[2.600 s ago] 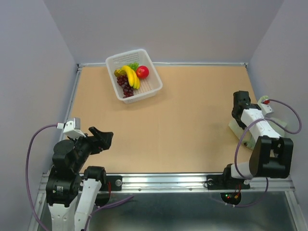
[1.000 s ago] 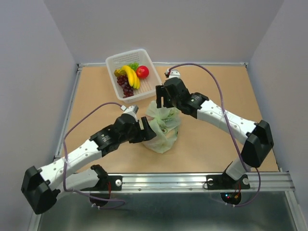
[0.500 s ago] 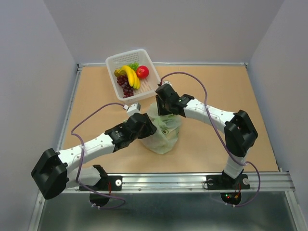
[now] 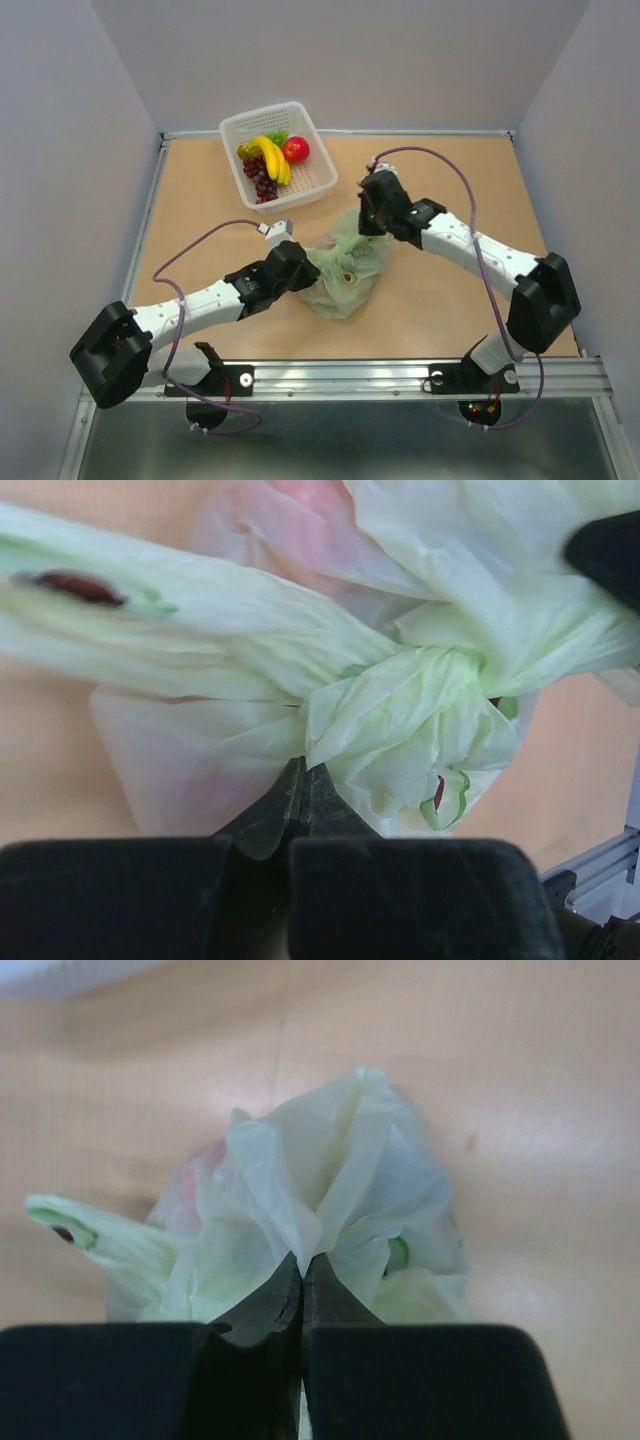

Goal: Untie the knot of the plastic bag and take out the fruit

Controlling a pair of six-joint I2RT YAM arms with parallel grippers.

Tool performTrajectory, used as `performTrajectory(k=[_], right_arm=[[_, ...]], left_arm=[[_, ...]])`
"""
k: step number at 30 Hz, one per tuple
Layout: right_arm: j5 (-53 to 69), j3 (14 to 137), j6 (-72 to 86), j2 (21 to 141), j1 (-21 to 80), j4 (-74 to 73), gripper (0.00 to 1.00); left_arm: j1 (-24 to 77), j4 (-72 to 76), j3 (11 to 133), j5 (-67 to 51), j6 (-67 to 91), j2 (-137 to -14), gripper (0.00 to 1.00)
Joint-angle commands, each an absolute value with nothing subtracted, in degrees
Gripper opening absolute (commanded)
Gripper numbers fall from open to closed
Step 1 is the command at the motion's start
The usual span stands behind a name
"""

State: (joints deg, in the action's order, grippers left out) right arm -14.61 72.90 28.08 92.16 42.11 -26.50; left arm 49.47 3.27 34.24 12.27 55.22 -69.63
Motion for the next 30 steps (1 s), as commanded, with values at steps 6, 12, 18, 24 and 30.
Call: performTrajectory(k=[6,12,18,24,30], right_arm=[[-15.65,66.71,28.91,75.61,16.89,-28.38,0.01],[-7.84,64.78,28.13,70.68,14.85,-32.08,0.02],[6.05,65.65,22.34,66.01,15.64,-34.89,0.54],[13.09,70.57,11.53,64.25,20.82,-39.11,0.81],[9.16,72.15,0.72,70.21,30.23,-40.34,0.81]], left_arm=[[39.50,-8.68,31.99,20.83,48.00,-58.63,0.00],[31.99,-9.23,37.87,21.54,38.16,-56.95,0.00],[31.99,-4.92,46.31,14.07,26.99,-62.22,0.10],[32.26,-5.80,48.87,3.28,20.50,-57.49,0.82],[36.64,-8.87,52.99,2.28,16.44,-55.72,0.91]])
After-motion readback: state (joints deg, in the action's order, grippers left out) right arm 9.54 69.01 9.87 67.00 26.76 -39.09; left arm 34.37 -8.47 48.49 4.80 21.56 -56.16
